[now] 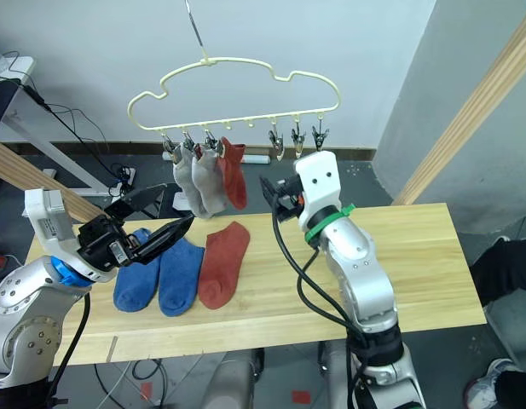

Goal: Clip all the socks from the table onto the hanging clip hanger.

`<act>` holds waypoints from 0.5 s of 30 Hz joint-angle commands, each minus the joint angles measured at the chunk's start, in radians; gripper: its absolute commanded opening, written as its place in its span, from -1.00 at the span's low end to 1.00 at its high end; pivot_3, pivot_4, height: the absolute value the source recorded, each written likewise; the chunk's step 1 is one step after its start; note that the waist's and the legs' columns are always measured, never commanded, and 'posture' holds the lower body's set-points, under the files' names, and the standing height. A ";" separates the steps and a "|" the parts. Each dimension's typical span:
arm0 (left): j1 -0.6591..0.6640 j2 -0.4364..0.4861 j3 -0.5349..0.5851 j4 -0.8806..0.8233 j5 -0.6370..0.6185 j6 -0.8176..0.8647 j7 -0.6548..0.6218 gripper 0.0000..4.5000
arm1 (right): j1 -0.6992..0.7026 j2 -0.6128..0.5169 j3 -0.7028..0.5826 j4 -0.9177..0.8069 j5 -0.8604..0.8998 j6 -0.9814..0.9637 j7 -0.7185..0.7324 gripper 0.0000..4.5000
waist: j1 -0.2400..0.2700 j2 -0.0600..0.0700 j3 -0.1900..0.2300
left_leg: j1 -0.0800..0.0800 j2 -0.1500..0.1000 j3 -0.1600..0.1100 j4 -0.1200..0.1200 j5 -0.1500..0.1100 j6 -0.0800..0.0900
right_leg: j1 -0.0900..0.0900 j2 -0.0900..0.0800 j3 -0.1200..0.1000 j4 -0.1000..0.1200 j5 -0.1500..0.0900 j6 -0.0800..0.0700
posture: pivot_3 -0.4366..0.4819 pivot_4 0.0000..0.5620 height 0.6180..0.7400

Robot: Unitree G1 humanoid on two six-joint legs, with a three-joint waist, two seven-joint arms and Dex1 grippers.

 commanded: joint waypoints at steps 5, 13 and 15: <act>-0.014 -0.019 0.013 -0.053 -0.007 -0.013 0.008 1.00 | -0.045 0.020 0.008 0.017 0.026 -0.073 -0.012 0.97 | 0.001 0.000 0.000 | 0.000 0.000 0.000 0.000 0.000 0.000 | 0.000 0.001 0.000 0.000 0.000 0.000 | 0.11 0.16 1.00; -0.011 -0.031 0.008 -0.067 -0.001 -0.012 0.015 1.00 | -0.063 0.043 0.018 0.030 0.039 -0.074 -0.026 0.97 | 0.001 -0.001 -0.001 | 0.001 0.001 0.000 0.001 0.000 0.000 | 0.000 0.001 0.000 0.002 0.000 0.000 | 0.11 0.12 1.00; -0.014 -0.033 0.005 -0.066 -0.001 -0.013 0.014 1.00 | -0.075 0.048 0.020 0.045 0.039 -0.079 -0.034 0.97 | 0.001 -0.001 -0.001 | 0.001 0.001 0.000 0.001 0.000 0.000 | 0.000 0.001 0.000 0.003 0.000 0.000 | 0.11 0.12 1.00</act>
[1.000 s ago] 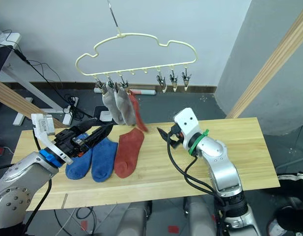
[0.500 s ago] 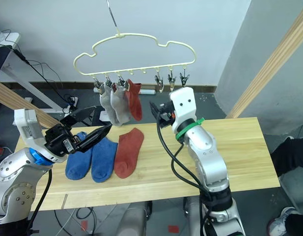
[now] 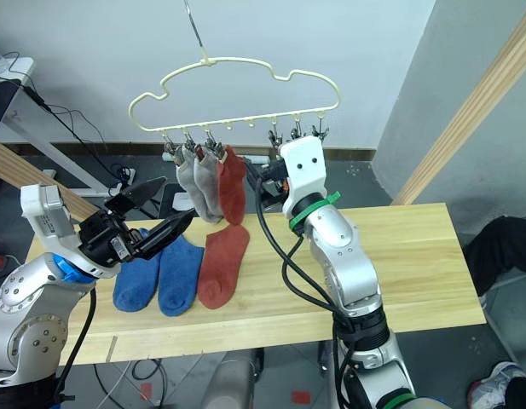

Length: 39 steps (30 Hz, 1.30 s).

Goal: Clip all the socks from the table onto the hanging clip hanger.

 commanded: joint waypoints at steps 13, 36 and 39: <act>-0.027 -0.017 -0.010 -0.005 0.017 -0.022 -0.013 1.00 | -0.091 0.052 0.008 0.057 0.042 -0.062 -0.018 0.97 | -0.001 0.000 0.000 | 0.000 0.000 0.000 0.001 0.000 0.000 | 0.000 0.000 0.000 0.001 0.003 -0.004 | 0.09 0.14 1.00; -0.029 -0.032 -0.008 -0.006 0.026 -0.014 -0.012 1.00 | -0.142 0.062 -0.013 0.104 0.102 -0.075 -0.064 0.30 | -0.001 0.000 0.000 | 0.001 0.001 0.000 0.002 0.000 0.000 | 0.000 0.001 0.000 0.002 0.003 -0.005 | 0.09 0.19 1.00; -0.028 -0.032 -0.010 -0.006 0.029 -0.015 -0.012 1.00 | -0.148 0.065 -0.016 0.110 0.106 -0.075 -0.071 0.30 | -0.001 0.000 0.000 | 0.001 0.001 0.000 0.002 0.000 0.000 | 0.000 0.001 0.000 0.003 0.003 -0.005 | 0.09 0.20 1.00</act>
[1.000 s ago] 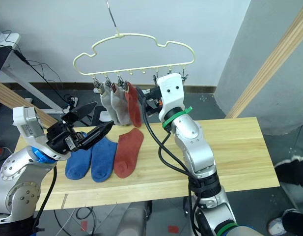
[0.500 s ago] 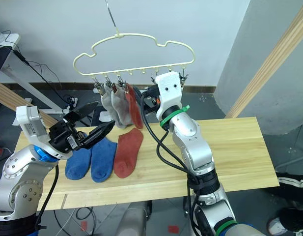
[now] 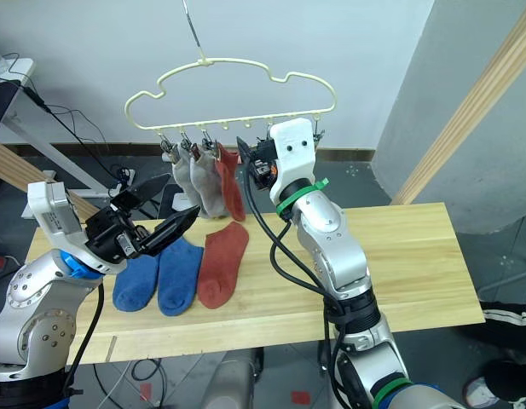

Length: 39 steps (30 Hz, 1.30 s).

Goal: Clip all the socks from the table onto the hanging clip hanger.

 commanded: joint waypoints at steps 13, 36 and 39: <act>0.000 -0.004 -0.007 -0.030 0.007 -0.015 0.010 1.00 | -0.051 0.050 -0.019 0.012 0.050 -0.024 -0.035 0.05 | 0.000 0.000 0.000 | 0.000 0.000 0.000 0.000 0.000 0.000 | 0.000 0.000 0.000 0.000 0.000 0.000 | 0.09 0.20 1.00; -0.006 0.006 -0.355 0.258 0.509 -0.035 0.111 1.00 | -0.066 -0.163 -0.088 -0.042 0.253 0.161 0.195 -0.99 | -0.001 0.000 0.000 | 0.001 0.000 0.000 0.000 0.000 0.001 | 0.000 0.001 0.000 0.001 0.000 -0.001 | 0.01 0.22 1.00; -0.058 -0.011 -0.390 0.370 0.599 -0.098 0.153 1.00 | -0.068 -0.174 -0.088 -0.039 0.252 0.164 0.199 -0.99 | -0.005 0.000 0.000 | 0.001 0.001 0.000 0.000 0.000 0.001 | 0.000 0.002 0.000 0.001 0.001 -0.001 | -0.01 0.21 1.00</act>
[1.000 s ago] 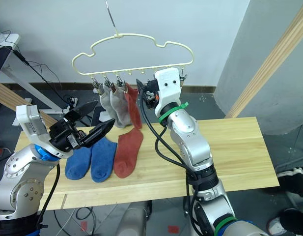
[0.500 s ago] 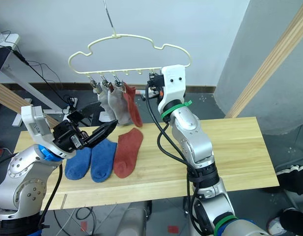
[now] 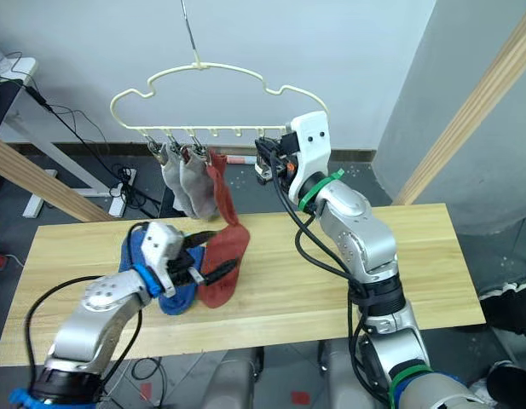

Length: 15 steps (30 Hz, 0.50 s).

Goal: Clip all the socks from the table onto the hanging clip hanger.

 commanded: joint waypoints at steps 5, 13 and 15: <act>-0.110 -0.038 -0.034 0.219 0.159 -0.108 0.081 1.00 | -0.013 -0.004 -0.011 -0.043 0.011 0.017 0.004 -0.99 | -0.016 0.000 0.000 | 0.000 0.001 0.000 0.000 0.000 0.000 | 0.000 0.001 0.000 0.000 0.000 0.000 | -0.02 0.21 1.00; -0.181 -0.092 -0.068 0.356 0.165 -0.040 0.030 1.00 | -0.020 -0.015 -0.019 -0.045 0.006 0.024 0.000 -0.99 | -0.018 0.000 0.000 | 0.000 0.001 0.000 0.001 0.000 0.000 | 0.000 0.000 0.000 0.001 0.000 0.000 | -0.05 0.20 1.00; -0.196 -0.094 -0.083 0.384 0.184 -0.026 0.027 1.00 | -0.023 -0.014 -0.021 -0.043 0.005 0.025 -0.002 -0.99 | -0.017 -0.001 0.000 | -0.001 0.001 0.000 0.002 0.000 0.000 | 0.000 0.000 0.000 0.002 0.000 -0.001 | -0.06 0.20 1.00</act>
